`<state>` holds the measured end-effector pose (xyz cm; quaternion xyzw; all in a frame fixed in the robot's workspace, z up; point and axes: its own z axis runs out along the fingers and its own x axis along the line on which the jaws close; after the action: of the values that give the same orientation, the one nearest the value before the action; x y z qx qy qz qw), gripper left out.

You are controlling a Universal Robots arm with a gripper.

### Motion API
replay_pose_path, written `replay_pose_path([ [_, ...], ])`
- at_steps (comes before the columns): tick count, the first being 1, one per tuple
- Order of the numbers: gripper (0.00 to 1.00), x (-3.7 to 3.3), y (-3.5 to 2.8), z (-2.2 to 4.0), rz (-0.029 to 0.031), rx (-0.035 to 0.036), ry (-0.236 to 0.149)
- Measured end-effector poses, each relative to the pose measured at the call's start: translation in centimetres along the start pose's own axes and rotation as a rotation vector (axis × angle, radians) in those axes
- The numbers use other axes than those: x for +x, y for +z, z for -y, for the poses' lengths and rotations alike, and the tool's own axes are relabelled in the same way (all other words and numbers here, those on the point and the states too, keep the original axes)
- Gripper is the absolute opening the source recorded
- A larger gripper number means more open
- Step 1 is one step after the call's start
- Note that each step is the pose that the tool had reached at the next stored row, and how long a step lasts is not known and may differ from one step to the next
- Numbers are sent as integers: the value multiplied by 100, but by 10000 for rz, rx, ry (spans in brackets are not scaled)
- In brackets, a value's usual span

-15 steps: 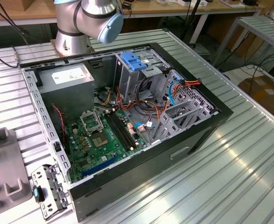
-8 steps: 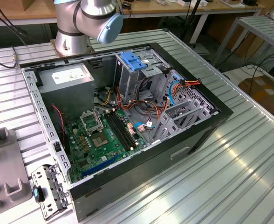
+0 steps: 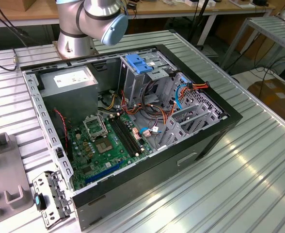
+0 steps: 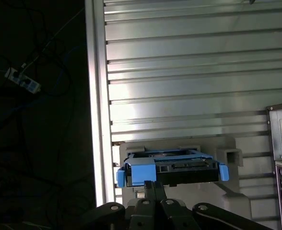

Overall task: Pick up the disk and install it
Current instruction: 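Pick up the disk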

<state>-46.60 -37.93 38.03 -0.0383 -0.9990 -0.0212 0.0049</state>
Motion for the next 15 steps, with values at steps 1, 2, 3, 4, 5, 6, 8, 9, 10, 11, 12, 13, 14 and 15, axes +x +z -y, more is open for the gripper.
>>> replay_pose_path([
  [1, 11, 0, 0, 0, 0, 0, 0],
  [2, 11, 0, 0, 0, 0, 0, 0],
  [3, 11, 0, 0, 0, 0, 0, -2],
  [4, 11, 0, 0, 0, 0, -1, -18],
  [5, 11, 1, 0, 0, -2, 1, -50],
  [6, 11, 1, 0, 0, -5, 2, -113],
  [8, 11, 1, 1, 0, -15, 4, -375],
  [9, 11, 1, 0, 0, -22, 6, -509],
  [10, 11, 1, 0, 0, -29, 8, -683],
  [11, 11, 1, 1, 0, -33, 9, -818],
  [12, 11, 1, 0, 0, -38, 10, -913],
  [13, 11, 1, 0, 0, -47, 13, -1112],
  [14, 11, 1, 0, 0, -50, 13, -1208],
  [15, 11, 1, 0, 0, -54, 14, -1290],
])
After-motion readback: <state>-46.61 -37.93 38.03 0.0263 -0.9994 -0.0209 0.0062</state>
